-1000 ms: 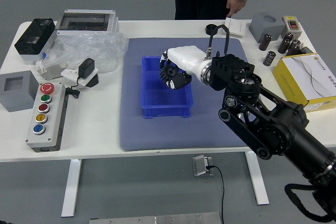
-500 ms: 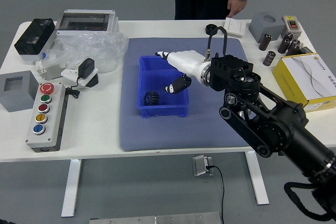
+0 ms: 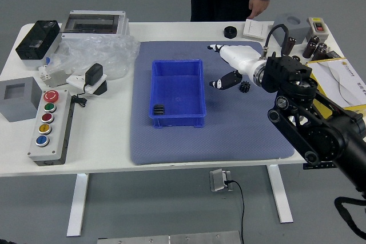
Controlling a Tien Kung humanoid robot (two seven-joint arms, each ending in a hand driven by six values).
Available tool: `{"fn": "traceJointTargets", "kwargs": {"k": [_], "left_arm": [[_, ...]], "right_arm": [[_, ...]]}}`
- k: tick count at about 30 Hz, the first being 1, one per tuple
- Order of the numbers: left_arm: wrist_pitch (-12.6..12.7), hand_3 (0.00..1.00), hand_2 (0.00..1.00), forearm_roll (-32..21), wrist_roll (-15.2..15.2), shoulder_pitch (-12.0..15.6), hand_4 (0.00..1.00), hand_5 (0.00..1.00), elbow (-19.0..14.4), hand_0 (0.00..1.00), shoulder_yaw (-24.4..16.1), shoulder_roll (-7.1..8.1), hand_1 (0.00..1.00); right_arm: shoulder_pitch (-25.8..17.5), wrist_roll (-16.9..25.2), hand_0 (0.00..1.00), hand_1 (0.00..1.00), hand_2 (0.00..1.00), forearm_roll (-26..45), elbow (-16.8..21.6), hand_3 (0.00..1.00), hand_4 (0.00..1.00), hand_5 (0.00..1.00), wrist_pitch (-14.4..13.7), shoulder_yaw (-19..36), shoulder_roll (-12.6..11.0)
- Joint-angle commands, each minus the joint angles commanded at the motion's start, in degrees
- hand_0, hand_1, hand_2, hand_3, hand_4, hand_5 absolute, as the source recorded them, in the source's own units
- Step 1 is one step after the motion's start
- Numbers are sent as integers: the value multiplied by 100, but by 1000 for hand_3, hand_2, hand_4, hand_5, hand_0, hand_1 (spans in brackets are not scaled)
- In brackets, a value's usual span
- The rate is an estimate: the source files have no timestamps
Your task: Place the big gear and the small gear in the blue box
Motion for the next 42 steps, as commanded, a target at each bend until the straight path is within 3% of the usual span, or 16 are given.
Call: {"fn": "traceJointTargets", "kwargs": {"k": [1,17,42], "left_arm": [[0,693,750,1,0,-1,604,314,0,787,0,0,757],[5,694,751,0,2,1,605,316,0,788,-3,-11,757],[-4,693,755,-40,3,-2,598,312,0,789,42,-46,759]], "right_arm": [[-4,19,717,685,751,-4,-86,676,753,243,-30,-18,-37],[250,507,695,663,737,301,-1531,654,700,187,-738,-323,-172],[598,672,715,675,763,382,-2705,675,670,151,-915,-431,242]]}}
